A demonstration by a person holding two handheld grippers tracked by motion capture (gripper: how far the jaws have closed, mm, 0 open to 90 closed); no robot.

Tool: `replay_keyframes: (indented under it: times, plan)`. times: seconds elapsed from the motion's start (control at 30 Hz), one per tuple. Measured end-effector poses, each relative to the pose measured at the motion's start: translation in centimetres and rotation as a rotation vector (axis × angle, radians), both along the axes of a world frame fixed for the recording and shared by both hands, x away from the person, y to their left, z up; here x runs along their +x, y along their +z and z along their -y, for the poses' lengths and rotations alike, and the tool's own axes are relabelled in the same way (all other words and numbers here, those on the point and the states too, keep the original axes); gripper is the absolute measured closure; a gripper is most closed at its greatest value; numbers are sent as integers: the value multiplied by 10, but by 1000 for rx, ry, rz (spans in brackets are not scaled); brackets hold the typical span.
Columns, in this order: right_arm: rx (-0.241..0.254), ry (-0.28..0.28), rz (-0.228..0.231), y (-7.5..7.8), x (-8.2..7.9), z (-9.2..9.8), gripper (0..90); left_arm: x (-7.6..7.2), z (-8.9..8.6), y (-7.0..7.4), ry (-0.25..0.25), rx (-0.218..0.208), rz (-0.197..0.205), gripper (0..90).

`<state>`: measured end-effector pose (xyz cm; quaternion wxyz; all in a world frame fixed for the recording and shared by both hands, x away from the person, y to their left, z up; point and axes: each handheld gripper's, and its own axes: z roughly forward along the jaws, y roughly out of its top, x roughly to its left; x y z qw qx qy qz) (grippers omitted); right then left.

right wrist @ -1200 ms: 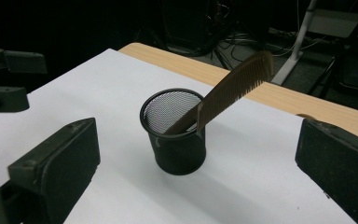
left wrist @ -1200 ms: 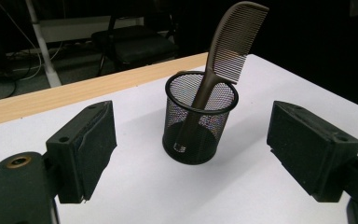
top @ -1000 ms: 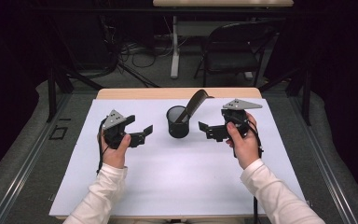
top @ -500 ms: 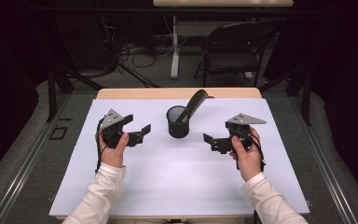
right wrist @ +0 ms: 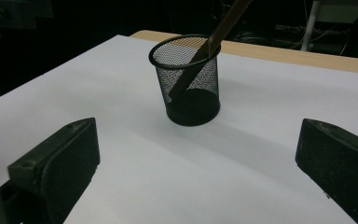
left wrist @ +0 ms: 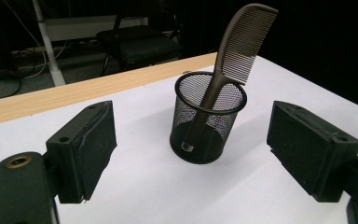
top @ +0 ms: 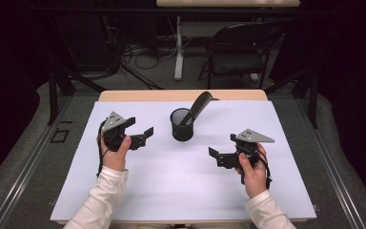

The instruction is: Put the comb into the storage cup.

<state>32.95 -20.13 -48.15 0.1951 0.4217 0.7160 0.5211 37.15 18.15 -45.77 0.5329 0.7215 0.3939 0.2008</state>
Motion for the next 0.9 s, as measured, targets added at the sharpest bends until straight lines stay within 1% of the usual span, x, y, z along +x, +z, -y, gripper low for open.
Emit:
replay_keyframes:
  times: [0.07, 0.17, 0.23, 0.4, 0.5, 0.6, 0.9]
  plan:
    - [-9, -1, 2, -4, -3, -1, 0, 0, 0, 0, 1, -1, -2, 158]
    - [-4, 3, 0, -9, -6, -2, 0, 0, 0, 0, 1, 1, -2, 158]
    - [-19, 1, -3, -12, -8, -3, 0, 0, 0, 0, 1, 1, -2, 158]
    - [-20, -2, 0, -19, -12, -3, 0, 0, 0, 0, 1, 2, -1, 158]
    - [-35, -1, 1, -22, -13, -3, 0, 0, 0, 0, 2, 2, -1, 158]
    - [-48, -1, 11, -25, -14, -3, 0, 0, -1, 0, 2, 0, -1, 158]
    - [-50, 8, 3, -32, -15, -4, 0, 0, -1, 0, 2, 0, -1, 158]
